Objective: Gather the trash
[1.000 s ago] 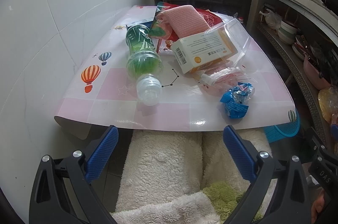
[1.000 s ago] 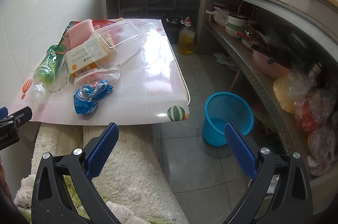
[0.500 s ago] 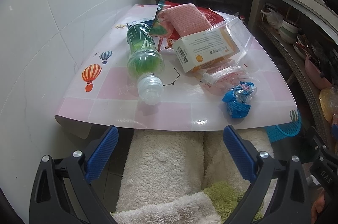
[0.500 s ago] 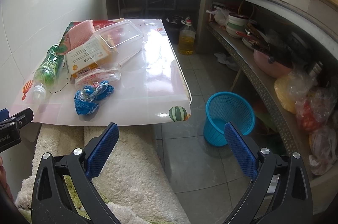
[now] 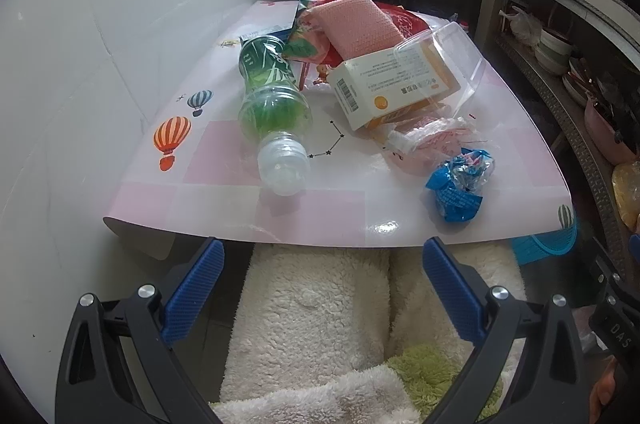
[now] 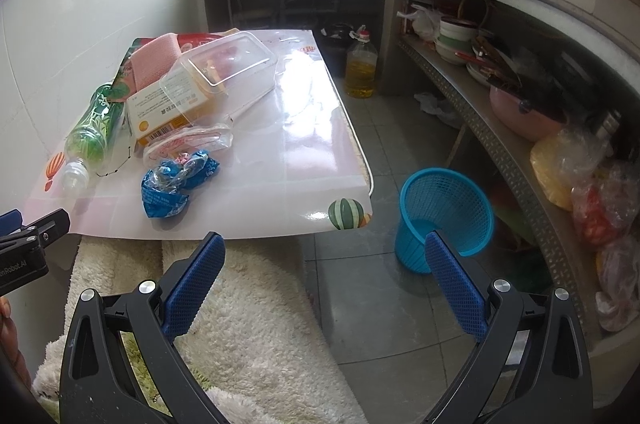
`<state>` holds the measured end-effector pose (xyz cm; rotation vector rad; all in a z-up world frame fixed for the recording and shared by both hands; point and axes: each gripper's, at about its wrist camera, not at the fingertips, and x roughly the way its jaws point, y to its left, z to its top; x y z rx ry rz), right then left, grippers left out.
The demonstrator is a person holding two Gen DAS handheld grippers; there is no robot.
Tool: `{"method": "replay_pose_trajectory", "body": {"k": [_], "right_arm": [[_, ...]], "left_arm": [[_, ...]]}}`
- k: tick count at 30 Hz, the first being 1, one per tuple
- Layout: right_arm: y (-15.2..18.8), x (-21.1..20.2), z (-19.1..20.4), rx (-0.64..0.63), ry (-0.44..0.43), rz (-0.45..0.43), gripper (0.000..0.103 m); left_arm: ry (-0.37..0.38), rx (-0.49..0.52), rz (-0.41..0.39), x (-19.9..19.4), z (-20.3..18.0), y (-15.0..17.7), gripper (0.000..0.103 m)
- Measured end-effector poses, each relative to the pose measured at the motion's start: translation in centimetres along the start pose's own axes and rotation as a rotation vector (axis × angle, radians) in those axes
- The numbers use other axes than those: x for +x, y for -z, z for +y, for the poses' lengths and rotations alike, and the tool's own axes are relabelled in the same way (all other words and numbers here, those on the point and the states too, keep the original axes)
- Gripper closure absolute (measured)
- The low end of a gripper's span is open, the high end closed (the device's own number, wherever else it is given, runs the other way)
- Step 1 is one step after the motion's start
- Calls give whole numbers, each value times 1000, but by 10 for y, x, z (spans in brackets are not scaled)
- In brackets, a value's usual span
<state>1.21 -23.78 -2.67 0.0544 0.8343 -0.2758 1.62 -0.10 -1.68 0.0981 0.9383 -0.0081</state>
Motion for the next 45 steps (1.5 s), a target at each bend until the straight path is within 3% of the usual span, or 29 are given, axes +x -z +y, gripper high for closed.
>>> {"method": "replay_pose_trajectory", "body": {"k": [12, 18, 20, 24, 28, 32, 36, 40, 45], "right_arm": [[-12, 31, -7, 25, -47, 44, 8], [-27, 46, -4, 7, -65, 25, 8], [-32, 48, -6, 11, -66, -6, 8], [-39, 50, -11, 6, -123, -87, 8], [-50, 57, -15, 4, -139, -91, 8], [-65, 68, -25, 64, -300, -31, 8], [-83, 89, -19, 72, -567, 94, 13], [-95, 105, 5, 22, -652, 154, 14], [-100, 127, 29, 41, -780, 276, 23]], "left_arm": [[-2, 28, 34, 27, -13, -19, 6], [34, 61, -10, 33, -21, -30, 6], [61, 90, -44, 33, -25, -34, 6], [184, 214, -138, 31, -39, -36, 6], [304, 282, -225, 26, -56, -36, 6], [337, 359, -209, 36, -79, -38, 7], [364, 414, -156, 49, -94, -39, 22], [343, 452, -116, 61, -102, -36, 38], [344, 452, -30, 76, -104, -33, 60]]}}
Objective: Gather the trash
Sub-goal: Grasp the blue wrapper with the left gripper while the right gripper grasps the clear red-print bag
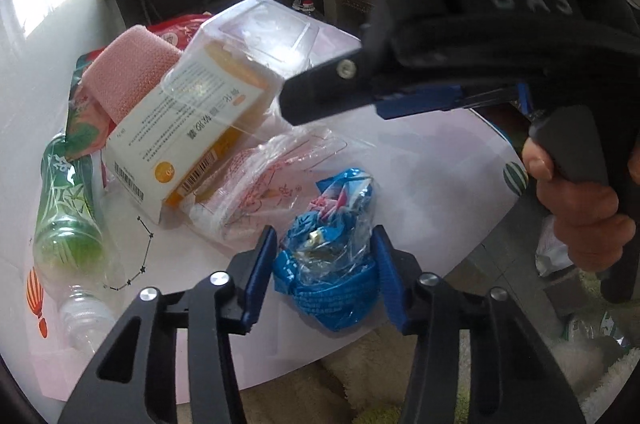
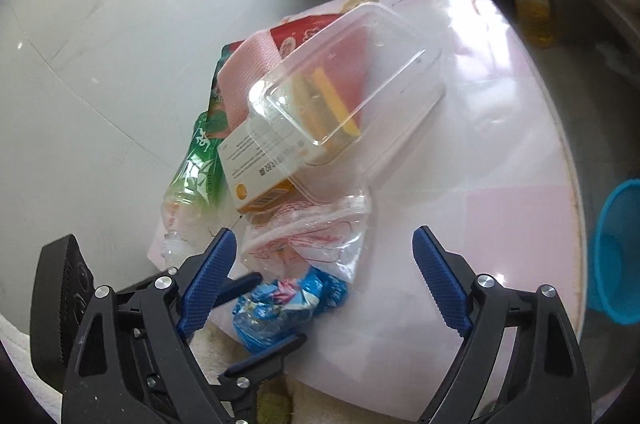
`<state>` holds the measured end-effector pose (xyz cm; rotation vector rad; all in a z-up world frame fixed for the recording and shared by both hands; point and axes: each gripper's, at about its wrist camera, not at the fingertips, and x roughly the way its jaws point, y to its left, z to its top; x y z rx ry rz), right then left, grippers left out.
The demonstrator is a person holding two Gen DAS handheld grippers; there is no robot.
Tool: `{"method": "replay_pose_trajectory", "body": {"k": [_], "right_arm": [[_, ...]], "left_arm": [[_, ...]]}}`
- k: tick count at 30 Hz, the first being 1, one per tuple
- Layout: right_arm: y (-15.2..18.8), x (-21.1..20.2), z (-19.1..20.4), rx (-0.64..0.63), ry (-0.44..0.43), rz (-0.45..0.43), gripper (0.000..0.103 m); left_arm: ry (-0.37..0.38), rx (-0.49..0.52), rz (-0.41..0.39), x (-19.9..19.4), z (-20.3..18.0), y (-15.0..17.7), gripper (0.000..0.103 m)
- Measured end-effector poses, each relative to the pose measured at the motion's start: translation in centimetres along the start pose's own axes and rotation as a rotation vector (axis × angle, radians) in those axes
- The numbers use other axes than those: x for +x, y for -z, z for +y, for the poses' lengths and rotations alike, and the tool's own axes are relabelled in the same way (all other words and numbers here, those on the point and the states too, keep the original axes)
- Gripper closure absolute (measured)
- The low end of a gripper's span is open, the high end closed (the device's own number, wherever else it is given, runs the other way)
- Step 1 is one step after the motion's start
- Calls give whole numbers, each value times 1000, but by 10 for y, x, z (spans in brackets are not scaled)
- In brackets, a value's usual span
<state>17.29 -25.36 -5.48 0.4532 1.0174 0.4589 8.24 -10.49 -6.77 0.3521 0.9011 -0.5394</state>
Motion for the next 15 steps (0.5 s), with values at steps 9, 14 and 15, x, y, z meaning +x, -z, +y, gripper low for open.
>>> {"method": "replay_pose_trajectory", "body": {"k": [9, 14, 15], "right_arm": [[1, 23, 8, 24, 84, 82, 51], [10, 27, 14, 39, 151, 125, 82], [12, 25, 16, 43, 156, 125, 83]], "left_arm": [[42, -59, 4, -7, 14, 13, 71], [50, -81, 5, -11, 27, 24, 72], [50, -88, 4, -12, 29, 26, 72]]}}
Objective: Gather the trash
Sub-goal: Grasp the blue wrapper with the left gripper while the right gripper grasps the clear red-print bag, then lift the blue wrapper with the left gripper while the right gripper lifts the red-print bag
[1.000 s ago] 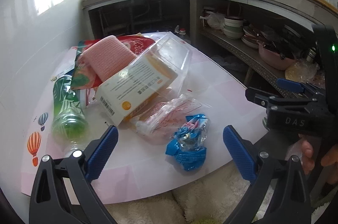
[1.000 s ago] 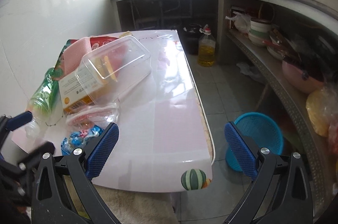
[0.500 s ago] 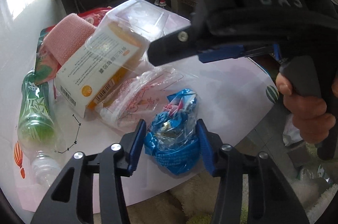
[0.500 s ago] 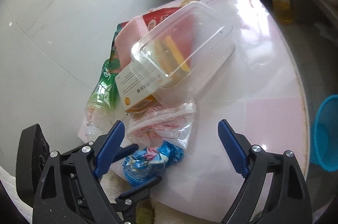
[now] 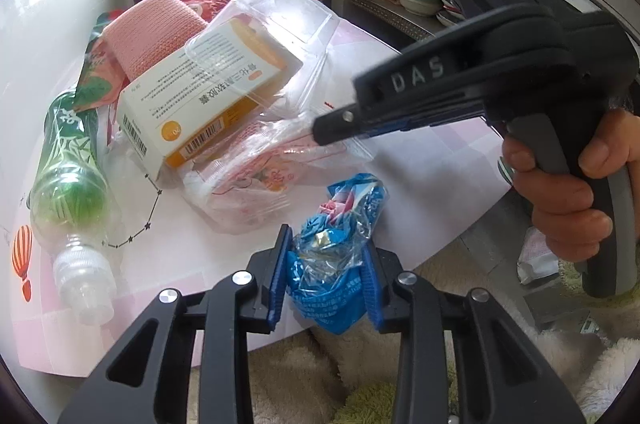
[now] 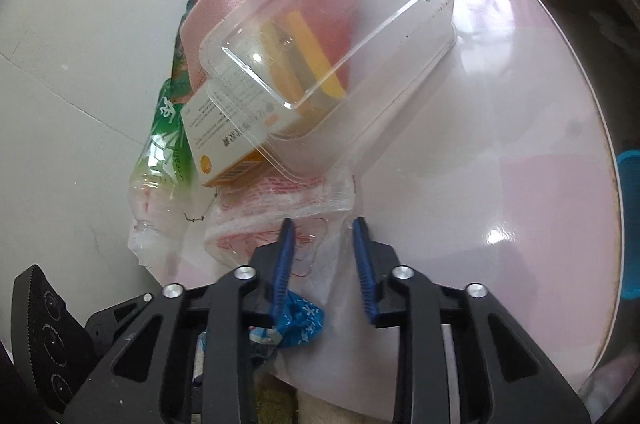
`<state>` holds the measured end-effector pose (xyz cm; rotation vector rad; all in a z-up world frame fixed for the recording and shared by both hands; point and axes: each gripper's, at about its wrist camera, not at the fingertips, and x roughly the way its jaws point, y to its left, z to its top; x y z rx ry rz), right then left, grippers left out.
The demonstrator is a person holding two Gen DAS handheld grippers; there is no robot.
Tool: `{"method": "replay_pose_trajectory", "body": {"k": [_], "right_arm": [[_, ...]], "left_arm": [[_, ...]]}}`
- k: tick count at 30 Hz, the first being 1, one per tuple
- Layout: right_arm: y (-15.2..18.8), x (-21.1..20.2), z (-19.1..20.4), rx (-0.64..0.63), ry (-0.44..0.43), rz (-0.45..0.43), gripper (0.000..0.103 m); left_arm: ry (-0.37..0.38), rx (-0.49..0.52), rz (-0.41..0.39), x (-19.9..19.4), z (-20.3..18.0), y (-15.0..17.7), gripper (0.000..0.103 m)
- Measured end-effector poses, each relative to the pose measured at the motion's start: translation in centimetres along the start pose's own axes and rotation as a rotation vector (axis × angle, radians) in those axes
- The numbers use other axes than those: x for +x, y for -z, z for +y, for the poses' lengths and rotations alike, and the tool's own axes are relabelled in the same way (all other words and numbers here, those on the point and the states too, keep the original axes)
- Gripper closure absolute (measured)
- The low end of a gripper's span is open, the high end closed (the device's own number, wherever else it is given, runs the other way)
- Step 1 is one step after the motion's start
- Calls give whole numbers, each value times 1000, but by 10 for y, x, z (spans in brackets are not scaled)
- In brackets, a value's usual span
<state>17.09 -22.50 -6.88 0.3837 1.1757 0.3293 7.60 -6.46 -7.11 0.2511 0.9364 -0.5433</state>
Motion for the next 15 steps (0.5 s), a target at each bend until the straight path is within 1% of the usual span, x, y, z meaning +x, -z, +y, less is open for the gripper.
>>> {"method": "replay_pose_trajectory", "body": {"k": [1, 2, 5, 7, 9, 11, 13, 15], "right_arm": [[3, -1, 1, 3, 13, 5, 86], [6, -3, 2, 6, 33, 5, 92], [13, -10, 6, 25, 63, -10, 101], [21, -20, 6, 42, 86, -32, 102], [23, -25, -2, 74, 102, -44, 102], [26, -31, -11, 110, 112, -54, 102], [31, -42, -16, 136, 94, -71, 102], [35, -55, -15, 141, 100, -99, 103]], "left_arm": [[1, -6, -1, -3, -1, 2, 73], [3, -14, -3, -4, 1, 3, 73], [11, -27, -14, -6, 7, 5, 74], [15, -25, -25, -11, 6, 10, 74], [23, -24, -36, -17, 4, 17, 74], [30, -24, -43, -19, 8, 18, 74], [33, -23, -46, -23, 8, 19, 74], [36, -20, -49, -27, 8, 21, 74]]}}
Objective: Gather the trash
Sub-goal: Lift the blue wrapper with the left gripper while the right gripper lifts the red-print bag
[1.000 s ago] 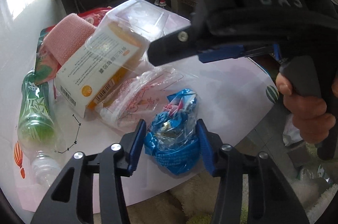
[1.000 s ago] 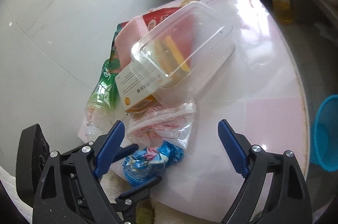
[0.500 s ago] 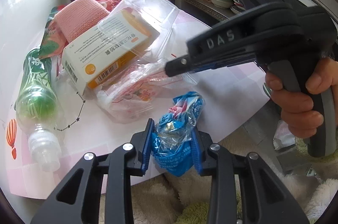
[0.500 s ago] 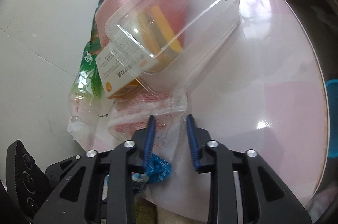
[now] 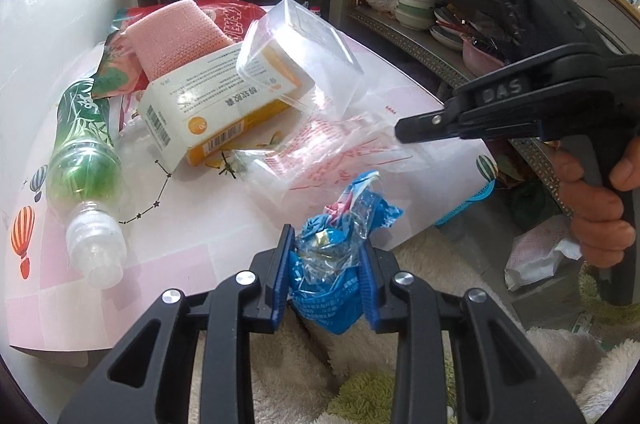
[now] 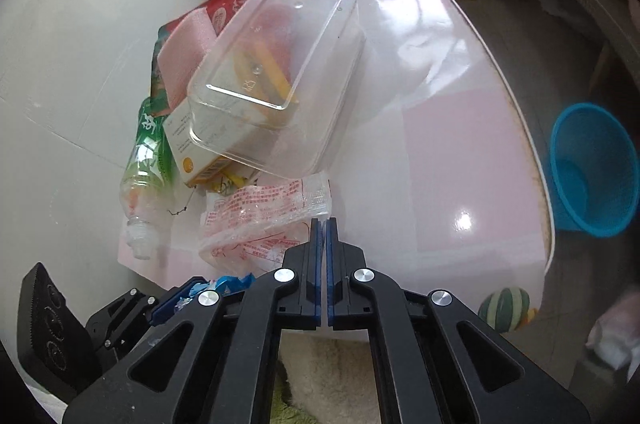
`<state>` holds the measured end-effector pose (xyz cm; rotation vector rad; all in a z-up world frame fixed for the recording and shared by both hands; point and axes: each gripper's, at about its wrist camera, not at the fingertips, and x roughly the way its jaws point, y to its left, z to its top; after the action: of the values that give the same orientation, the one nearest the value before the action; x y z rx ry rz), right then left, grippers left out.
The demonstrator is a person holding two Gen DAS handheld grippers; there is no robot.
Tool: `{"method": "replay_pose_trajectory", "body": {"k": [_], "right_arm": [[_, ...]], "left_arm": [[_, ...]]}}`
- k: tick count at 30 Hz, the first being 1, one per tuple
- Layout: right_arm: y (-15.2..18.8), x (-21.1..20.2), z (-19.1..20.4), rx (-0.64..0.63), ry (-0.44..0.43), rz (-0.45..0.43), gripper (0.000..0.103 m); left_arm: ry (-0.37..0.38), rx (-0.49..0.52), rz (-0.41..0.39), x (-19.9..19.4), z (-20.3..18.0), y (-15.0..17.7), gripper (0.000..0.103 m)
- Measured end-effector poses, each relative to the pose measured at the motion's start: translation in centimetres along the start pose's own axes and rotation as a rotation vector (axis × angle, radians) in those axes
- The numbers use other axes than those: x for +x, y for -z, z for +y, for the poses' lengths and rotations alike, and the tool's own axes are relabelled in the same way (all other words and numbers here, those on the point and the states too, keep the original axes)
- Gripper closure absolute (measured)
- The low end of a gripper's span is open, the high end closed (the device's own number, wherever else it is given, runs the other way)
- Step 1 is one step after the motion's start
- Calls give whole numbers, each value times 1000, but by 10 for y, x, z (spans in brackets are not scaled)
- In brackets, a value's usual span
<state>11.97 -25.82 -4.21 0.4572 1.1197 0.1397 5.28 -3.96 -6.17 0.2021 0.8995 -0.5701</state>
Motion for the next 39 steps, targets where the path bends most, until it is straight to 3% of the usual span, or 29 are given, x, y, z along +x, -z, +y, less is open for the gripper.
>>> {"method": "replay_pose_trajectory", "body": {"k": [10, 15, 21, 25, 27, 34, 39], "right_arm": [[11, -11, -22, 82, 77, -30, 103], [23, -10, -26, 92, 42, 1, 103], [34, 4, 1, 5, 15, 56, 102], [28, -4, 1, 1, -10, 40, 88], [26, -10, -5, 35, -35, 28, 63], [48, -12, -17, 162, -195, 87, 49], [53, 11, -7, 211, -217, 135, 45]], "left_arm": [[33, 3, -50, -17, -5, -8, 75], [43, -68, -72, -27, 6, -13, 75], [15, -103, -43, -17, 10, -15, 75], [4, -108, -29, -12, 15, -9, 75], [0, -114, -16, -8, 16, -7, 75], [0, -136, 8, 1, 23, -4, 75], [-1, -136, 29, 7, 25, -4, 75]]}}
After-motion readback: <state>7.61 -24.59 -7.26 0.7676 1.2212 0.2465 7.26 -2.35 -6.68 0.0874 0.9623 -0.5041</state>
